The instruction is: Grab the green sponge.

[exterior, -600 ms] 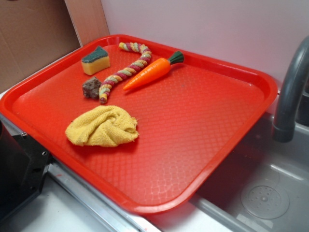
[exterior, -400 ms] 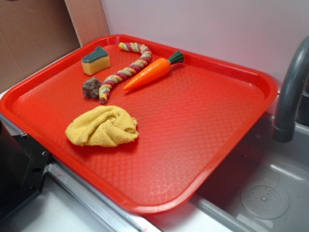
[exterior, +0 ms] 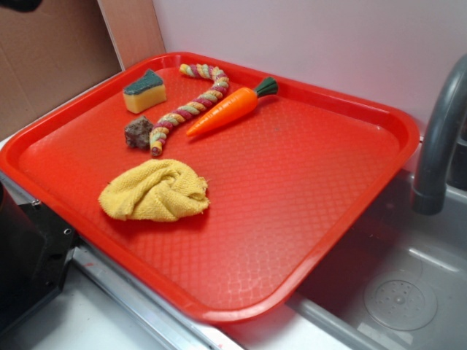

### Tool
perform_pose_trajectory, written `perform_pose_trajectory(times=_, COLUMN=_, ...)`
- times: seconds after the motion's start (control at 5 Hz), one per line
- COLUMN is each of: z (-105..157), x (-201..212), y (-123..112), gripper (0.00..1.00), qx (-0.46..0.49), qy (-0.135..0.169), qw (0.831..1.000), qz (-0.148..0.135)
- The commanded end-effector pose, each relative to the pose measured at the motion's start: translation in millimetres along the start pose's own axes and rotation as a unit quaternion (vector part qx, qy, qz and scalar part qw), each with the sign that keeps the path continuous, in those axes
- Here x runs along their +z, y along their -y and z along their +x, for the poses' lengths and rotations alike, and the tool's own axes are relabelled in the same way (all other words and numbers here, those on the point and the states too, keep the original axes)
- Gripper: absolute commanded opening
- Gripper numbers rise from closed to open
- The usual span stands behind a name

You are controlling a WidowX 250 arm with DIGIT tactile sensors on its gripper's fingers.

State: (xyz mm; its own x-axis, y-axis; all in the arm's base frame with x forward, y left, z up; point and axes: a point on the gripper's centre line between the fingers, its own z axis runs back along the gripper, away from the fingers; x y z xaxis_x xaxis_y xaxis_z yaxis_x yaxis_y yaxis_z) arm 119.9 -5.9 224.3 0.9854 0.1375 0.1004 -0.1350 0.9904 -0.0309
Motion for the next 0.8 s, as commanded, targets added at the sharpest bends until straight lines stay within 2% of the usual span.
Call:
perform_pose_trajectory(times=0.0, z=30.2, x=-22.8, y=-27.9, gripper=1.00, qx=0.065, qy=0.058, qw=0.995, qz=0.039)
perform_pose_trajectory(times=0.2, z=51.0, x=-41.6, y=-48.4, gripper=1.00, qx=0.020, qy=0.077, qw=0.997, qz=0.023)
perform_pose_trajectory(times=0.6, z=85.1, x=-88.5, y=-91.9, gripper=1.00, qx=0.043, qy=0.099, qw=0.992, qz=0.059)
